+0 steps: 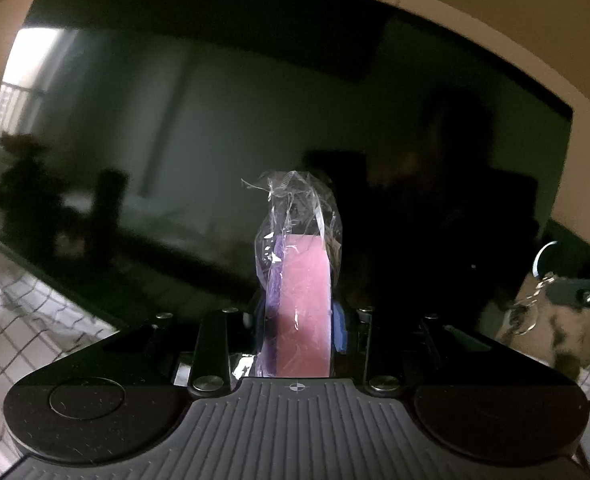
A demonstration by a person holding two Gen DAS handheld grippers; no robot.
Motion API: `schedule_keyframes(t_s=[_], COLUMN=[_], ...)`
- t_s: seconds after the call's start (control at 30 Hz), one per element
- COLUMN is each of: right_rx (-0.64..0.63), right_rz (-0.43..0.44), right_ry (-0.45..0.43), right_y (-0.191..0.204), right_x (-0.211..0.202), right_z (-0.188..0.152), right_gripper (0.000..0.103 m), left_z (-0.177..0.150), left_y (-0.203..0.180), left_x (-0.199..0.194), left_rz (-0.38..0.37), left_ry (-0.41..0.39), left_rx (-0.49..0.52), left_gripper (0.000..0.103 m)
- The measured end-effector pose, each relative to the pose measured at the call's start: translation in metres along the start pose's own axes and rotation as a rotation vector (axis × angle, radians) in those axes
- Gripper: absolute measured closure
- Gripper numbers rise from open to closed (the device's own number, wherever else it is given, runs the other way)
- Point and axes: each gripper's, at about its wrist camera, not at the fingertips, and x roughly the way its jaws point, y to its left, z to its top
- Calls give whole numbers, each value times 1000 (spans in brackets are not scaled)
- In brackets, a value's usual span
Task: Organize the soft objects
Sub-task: 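Lift the pink packet with the left gripper and carry it toward the pink box, then lower the packet into the pink box and open the left gripper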
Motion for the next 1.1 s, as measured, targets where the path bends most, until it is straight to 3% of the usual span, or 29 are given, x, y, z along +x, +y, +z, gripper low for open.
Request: schedule_keyframes(t_s=[0.23, 0.43, 0.63, 0.8, 0.97, 1.1], right_rx=[61, 116, 182, 257, 369, 491], right_rz=[-94, -171, -232, -251, -272, -239], right_ry=[-55, -84, -106, -76, 12, 111], right_y=[-63, -111, -163, -206, -240, -270], right_x=[-56, -96, -138, -150, -142, -110], right_z=[-5, -31, -61, -87, -130, -176], right_gripper=[90, 90, 90, 90, 90, 86], left_z=[-9, -34, -77, -126, -185, -227], left_y=[-71, -156, -235, -282, -304, -321], left_x=[1, 4, 45, 90, 144, 171], left_rz=[-81, -256, -428, -510, -515, -372], left_ry=[26, 100, 258, 397, 599, 663], left_rx=[23, 42, 34, -37, -106, 65], left_gripper=[68, 68, 68, 67, 65, 64])
